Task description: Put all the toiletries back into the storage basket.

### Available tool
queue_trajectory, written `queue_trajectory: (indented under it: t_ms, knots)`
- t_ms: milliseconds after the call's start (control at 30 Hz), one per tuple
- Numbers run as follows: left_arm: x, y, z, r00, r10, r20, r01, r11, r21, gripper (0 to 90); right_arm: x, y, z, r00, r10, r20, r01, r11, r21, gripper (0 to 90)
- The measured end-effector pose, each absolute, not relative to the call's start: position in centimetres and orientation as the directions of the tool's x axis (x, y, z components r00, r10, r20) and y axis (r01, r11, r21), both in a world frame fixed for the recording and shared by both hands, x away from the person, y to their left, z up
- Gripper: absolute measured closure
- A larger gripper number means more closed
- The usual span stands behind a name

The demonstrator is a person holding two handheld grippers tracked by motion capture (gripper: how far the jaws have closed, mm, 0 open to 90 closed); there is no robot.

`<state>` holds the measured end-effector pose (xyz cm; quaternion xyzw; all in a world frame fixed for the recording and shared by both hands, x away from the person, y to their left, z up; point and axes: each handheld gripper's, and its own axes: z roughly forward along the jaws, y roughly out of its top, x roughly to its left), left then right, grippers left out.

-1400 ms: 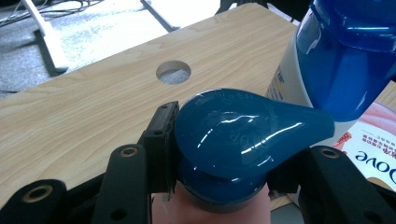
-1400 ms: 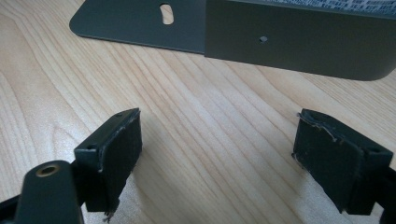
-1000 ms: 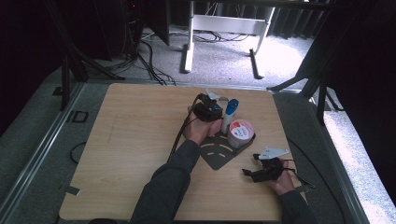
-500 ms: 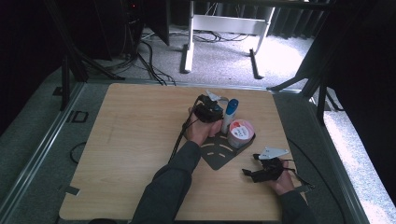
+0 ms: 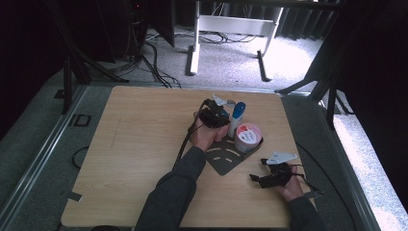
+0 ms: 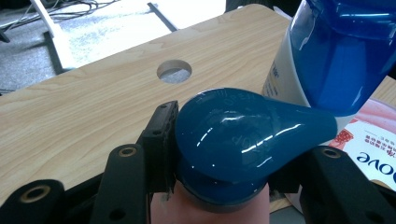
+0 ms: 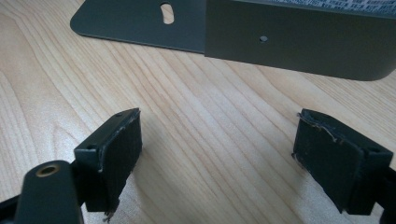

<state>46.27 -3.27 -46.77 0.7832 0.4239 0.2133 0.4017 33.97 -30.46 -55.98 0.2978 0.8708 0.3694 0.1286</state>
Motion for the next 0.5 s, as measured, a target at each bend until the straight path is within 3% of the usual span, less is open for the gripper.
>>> queue_trajectory:
  t_ms: [233,500]
  knots:
    - [46.27,-3.07,-47.01,0.556,0.831,-0.031,0.508,-0.309,0.804,46.6,33.97,-30.46,-55.98,-0.79,0.613,-0.004,0.424,0.55,0.72,15.2]
    - [45.78,-2.65,-46.98,0.568,0.823,-0.025,0.51,-0.327,0.796,34.2,33.97,-30.46,-55.98,-0.79,0.614,-0.004,0.424,0.55,0.72,15.1]
